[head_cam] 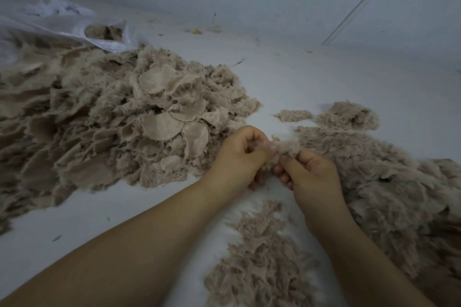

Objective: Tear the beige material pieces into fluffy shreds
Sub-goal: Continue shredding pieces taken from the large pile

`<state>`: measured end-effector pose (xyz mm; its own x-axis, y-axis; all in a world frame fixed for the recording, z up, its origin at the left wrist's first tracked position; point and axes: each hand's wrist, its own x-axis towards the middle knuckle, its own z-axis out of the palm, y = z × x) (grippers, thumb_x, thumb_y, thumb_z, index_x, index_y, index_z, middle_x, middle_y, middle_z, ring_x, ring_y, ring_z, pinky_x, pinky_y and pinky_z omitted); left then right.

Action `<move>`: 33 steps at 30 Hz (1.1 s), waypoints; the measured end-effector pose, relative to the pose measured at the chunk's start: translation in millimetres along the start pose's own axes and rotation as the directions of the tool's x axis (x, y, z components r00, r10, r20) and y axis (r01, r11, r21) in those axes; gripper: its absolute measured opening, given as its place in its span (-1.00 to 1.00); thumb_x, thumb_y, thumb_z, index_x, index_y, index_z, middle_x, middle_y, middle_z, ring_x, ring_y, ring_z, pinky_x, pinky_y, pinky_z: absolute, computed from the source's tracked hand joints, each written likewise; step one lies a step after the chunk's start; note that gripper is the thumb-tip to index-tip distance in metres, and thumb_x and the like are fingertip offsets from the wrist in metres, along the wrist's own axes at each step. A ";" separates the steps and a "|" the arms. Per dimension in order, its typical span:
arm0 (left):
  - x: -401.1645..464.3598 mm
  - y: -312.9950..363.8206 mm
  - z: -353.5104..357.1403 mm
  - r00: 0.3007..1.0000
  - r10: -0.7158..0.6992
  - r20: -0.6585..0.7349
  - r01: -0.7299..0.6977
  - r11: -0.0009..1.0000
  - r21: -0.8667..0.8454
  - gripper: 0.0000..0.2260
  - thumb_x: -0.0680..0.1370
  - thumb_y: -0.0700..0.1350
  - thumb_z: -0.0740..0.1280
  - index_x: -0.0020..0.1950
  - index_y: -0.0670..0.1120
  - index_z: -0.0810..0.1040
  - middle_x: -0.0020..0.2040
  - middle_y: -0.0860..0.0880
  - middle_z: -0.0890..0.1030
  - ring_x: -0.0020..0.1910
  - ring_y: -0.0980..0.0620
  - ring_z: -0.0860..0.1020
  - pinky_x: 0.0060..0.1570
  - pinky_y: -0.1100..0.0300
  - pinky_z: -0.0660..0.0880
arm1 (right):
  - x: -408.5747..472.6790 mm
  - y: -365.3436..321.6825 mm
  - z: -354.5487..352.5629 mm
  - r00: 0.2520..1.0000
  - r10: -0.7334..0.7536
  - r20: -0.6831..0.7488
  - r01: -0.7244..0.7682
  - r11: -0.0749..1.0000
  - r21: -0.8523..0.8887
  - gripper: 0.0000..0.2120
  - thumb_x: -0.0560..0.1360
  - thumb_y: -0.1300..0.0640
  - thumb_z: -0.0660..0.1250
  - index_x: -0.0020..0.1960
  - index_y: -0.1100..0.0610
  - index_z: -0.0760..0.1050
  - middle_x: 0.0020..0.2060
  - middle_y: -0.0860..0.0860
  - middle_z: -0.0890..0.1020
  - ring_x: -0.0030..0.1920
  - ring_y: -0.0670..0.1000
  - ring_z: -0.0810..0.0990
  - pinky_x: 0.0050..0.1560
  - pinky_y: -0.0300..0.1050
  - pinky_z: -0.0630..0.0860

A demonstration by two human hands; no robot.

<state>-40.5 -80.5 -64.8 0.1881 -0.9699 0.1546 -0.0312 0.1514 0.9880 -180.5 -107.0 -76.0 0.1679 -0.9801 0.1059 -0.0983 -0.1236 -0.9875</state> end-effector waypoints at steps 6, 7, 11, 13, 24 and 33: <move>1.3 -1.4 -0.2 0.997 0.062 -0.048 -0.059 0.996 0.073 -0.78 0.57 -0.22 0.37 -0.28 -0.22 0.54 -0.47 -0.05 0.40 -0.47 0.11 0.33 -0.41 0.25 0.32 | -2.8 -0.8 0.4 0.994 -0.052 0.095 0.061 0.993 -0.096 -0.76 0.54 0.32 0.32 -0.30 0.34 0.47 -0.40 0.31 0.51 -0.40 0.08 0.36 -0.42 -0.12 0.36; 1.9 -1.5 -1.7 0.996 0.044 -0.075 -0.040 0.998 0.057 -0.75 0.58 -0.19 0.36 -0.28 -0.26 0.52 -0.47 -0.05 0.36 -0.48 0.09 0.29 -0.42 0.23 0.30 | -3.2 -0.8 0.2 0.995 -0.047 0.089 0.057 0.992 -0.112 -0.73 0.53 0.34 0.31 -0.34 0.26 0.48 -0.42 0.28 0.51 -0.42 0.07 0.36 -0.41 -0.09 0.35; 2.7 -1.1 -1.5 0.997 0.027 -0.071 -0.022 0.997 0.072 -0.71 0.59 -0.17 0.34 -0.27 -0.29 0.48 -0.45 -0.11 0.37 -0.46 0.02 0.31 -0.42 0.19 0.31 | -2.2 0.3 0.6 0.999 -0.025 0.037 0.025 1.000 -0.010 -0.70 0.59 0.22 0.31 -0.31 0.23 0.52 -0.48 0.12 0.54 -0.46 -0.03 0.47 -0.44 -0.23 0.42; 1.0 -0.7 2.3 0.998 0.045 -0.048 -0.038 0.991 0.129 -0.74 0.59 -0.18 0.34 -0.29 -0.24 0.50 -0.47 -0.04 0.42 -0.48 0.09 0.35 -0.44 0.23 0.34 | -4.2 -2.2 2.6 0.996 -0.052 0.075 0.053 0.998 -0.015 -0.59 0.57 -0.07 0.36 -0.23 0.27 0.54 -0.41 0.21 0.56 -0.41 -0.01 0.51 -0.40 -0.17 0.46; 3.5 -4.0 0.4 0.995 -0.060 -0.082 0.054 0.996 -0.074 -0.63 0.63 -0.12 0.28 -0.15 -0.45 0.42 -0.40 -0.19 0.40 -0.58 0.03 0.30 -0.58 0.28 0.26 | 1.5 0.3 -1.8 1.000 0.027 0.006 -0.027 1.000 0.011 -0.67 0.59 0.30 0.24 -0.29 0.14 0.62 -0.47 -0.01 0.61 -0.48 -0.12 0.51 -0.46 -0.31 0.45; 2.9 0.1 -2.4 0.996 -0.090 0.019 0.091 0.991 -0.097 -0.64 0.58 0.09 0.32 -0.30 -0.13 0.46 -0.54 -0.04 0.43 -0.65 0.02 0.34 -0.62 0.32 0.26 | -1.3 -1.2 1.3 0.996 -0.037 0.075 0.037 0.999 0.005 -0.72 0.58 0.16 0.39 -0.20 0.35 0.59 -0.38 0.32 0.58 -0.42 0.09 0.43 -0.40 -0.05 0.47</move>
<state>-37.6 -82.9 -64.2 0.1714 -0.9831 0.0650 0.0814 0.0799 0.9935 -179.3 -105.4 -75.1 0.2447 -0.9604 0.1335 -0.0875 -0.1590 -0.9834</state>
